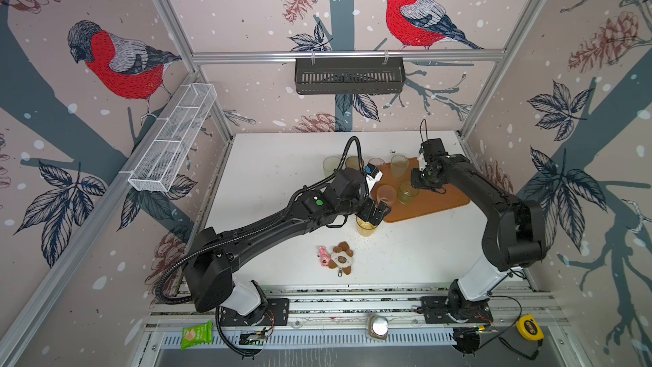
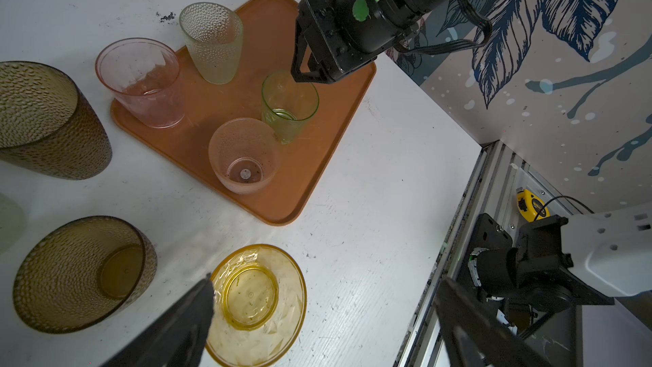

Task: Place the glasses into the tray
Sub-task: 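Open the right gripper and raise it off the clear green glass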

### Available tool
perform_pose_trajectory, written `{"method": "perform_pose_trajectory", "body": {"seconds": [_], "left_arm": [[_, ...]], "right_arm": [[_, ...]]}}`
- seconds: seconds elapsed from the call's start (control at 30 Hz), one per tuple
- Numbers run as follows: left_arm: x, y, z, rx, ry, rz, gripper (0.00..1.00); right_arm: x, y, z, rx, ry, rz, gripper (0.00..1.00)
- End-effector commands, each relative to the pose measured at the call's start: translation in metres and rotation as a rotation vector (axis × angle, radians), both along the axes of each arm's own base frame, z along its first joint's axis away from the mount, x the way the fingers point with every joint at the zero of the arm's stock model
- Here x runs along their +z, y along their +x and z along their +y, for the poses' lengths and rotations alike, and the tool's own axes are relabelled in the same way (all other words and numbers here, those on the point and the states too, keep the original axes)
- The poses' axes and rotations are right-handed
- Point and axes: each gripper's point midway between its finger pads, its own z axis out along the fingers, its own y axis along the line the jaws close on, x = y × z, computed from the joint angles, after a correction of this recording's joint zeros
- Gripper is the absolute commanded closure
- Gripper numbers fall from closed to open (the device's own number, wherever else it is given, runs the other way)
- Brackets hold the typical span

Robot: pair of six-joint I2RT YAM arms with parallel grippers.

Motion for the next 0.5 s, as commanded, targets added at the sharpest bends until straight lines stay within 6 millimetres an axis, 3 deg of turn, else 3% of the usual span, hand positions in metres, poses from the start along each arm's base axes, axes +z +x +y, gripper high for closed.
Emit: {"method": "perform_pose_trajectory", "body": {"seconds": [0.0, 0.47], "left_arm": [[0.01, 0.002, -0.004, -0.009, -0.034, -0.021, 0.02], [0.01, 0.001, -0.003, -0.006, -0.036, -0.02, 0.02]], "right_arm": [[0.007, -0.001, -0.002, -0.014, -0.008, -0.008, 0.66], [0.021, -0.002, -0.001, -0.019, -0.002, -0.035, 0.59]]}}
